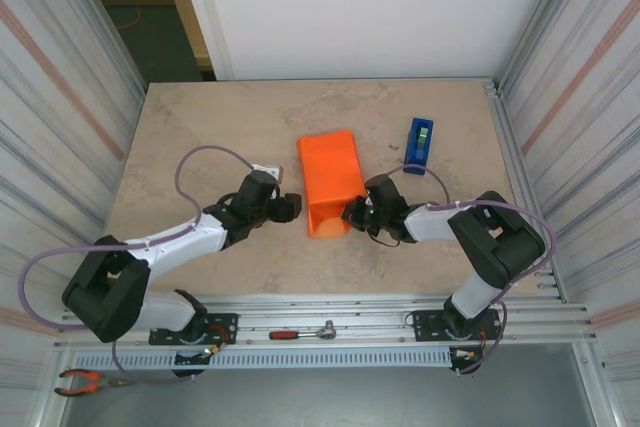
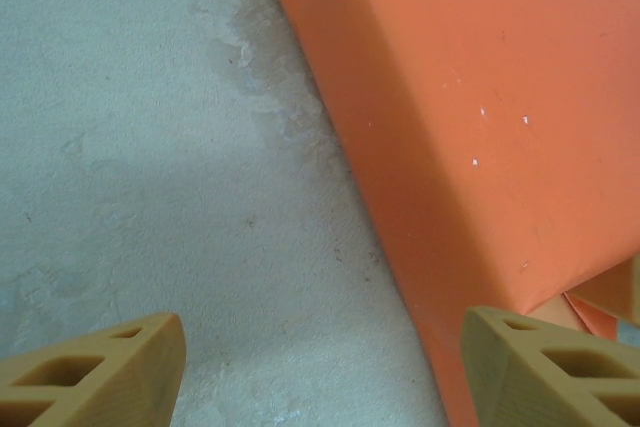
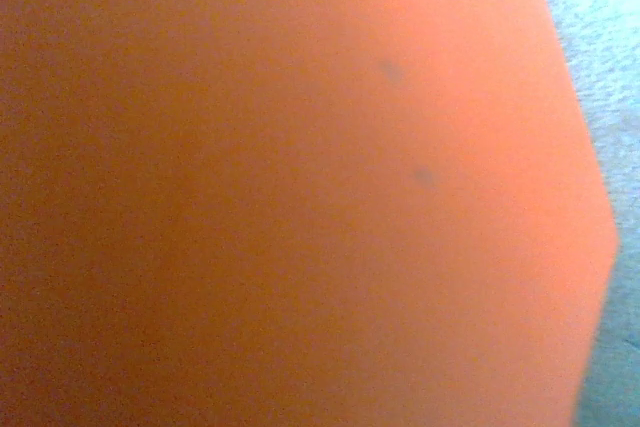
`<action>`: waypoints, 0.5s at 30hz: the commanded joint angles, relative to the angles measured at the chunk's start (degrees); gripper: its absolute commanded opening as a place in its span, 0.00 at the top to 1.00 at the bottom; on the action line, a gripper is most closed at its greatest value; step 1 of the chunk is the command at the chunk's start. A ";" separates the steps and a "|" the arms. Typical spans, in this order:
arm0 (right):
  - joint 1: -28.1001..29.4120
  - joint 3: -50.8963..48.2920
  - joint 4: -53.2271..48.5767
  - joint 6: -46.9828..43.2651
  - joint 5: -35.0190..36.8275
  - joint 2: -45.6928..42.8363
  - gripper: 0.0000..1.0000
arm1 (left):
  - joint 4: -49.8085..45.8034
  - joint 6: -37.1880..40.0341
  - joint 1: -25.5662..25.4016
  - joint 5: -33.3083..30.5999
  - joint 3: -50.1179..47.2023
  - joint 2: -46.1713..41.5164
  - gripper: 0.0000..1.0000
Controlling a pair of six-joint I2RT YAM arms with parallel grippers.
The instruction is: Wrap the gift box in paper
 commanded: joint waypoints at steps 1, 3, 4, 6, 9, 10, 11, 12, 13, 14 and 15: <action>0.29 -1.39 -2.34 1.05 1.49 -0.74 1.00 | 1.66 -1.60 0.45 0.68 -1.36 0.41 0.27; 0.27 -1.91 -2.01 0.98 0.28 -0.95 1.00 | 1.75 -1.90 0.38 0.70 -1.71 0.06 0.27; 0.30 -2.35 -1.87 0.97 -0.10 -1.52 1.00 | 1.75 -1.98 0.41 0.68 -1.92 -0.17 0.27; 0.32 -2.96 -2.41 0.45 -0.83 -3.66 1.00 | 1.96 -2.30 0.34 0.76 -2.30 -1.13 0.26; 0.17 -2.91 -5.84 -2.22 -0.73 -7.96 1.00 | 1.85 -2.36 0.34 0.69 -2.54 -2.11 0.25; 0.14 -2.82 -7.38 -3.33 -0.50 -9.43 1.00 | 1.88 -2.34 0.35 0.59 -2.54 -2.33 0.25; 0.01 -2.82 -8.91 -4.48 -0.12 -11.12 1.00 | 2.09 -2.35 0.34 0.55 -2.63 -2.60 0.23; -0.26 -2.80 -10.26 -5.68 0.23 -12.71 1.00 | 2.48 -2.36 0.33 0.42 -2.78 -2.79 0.22; -0.33 -2.77 -11.40 -6.67 0.59 -13.99 1.00 | 2.84 -2.27 0.34 0.29 -2.87 -2.90 0.21; -0.62 -2.78 -12.46 -7.80 1.06 -15.18 1.00 | 3.51 -2.18 0.29 0.29 -3.04 -2.96 0.20; -0.94 -2.82 -13.24 -8.90 1.28 -16.15 1.00 | 3.91 -2.22 0.34 0.08 -3.20 -3.16 0.18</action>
